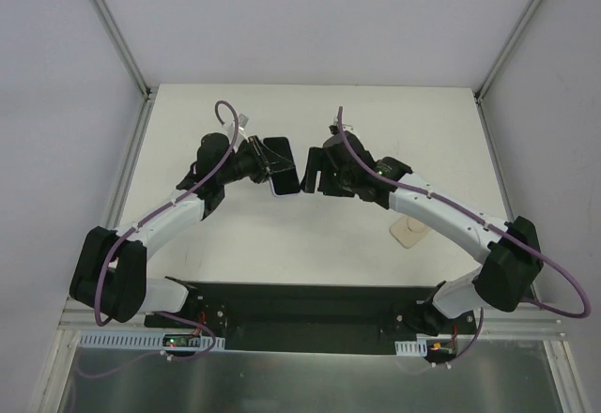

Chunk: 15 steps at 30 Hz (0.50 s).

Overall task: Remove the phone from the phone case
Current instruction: Remove the phone case from the phone.

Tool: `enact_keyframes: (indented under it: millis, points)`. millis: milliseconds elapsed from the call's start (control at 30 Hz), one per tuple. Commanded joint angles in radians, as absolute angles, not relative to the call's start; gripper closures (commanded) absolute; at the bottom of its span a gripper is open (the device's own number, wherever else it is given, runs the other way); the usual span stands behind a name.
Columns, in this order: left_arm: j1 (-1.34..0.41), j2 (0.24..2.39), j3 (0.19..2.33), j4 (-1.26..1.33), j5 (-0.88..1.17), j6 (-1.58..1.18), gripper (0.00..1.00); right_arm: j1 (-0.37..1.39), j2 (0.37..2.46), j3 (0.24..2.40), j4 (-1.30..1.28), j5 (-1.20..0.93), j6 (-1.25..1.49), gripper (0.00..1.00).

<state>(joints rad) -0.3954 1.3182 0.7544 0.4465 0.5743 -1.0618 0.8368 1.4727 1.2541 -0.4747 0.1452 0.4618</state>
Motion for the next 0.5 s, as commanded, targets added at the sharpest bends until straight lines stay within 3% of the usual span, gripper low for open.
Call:
enact_keyframes:
  millis: [0, 467]
  points:
    - [-0.411, 1.210, 0.842, 0.768, 0.729, -1.301, 1.00, 0.836, 1.591, 1.209, -0.603, 0.242, 0.434, 0.23]
    - [-0.387, 1.143, 0.876, 0.802, 0.695, -1.364, 1.00, 0.836, 1.634, 1.155, -0.545, 0.178, 0.460, 0.23]
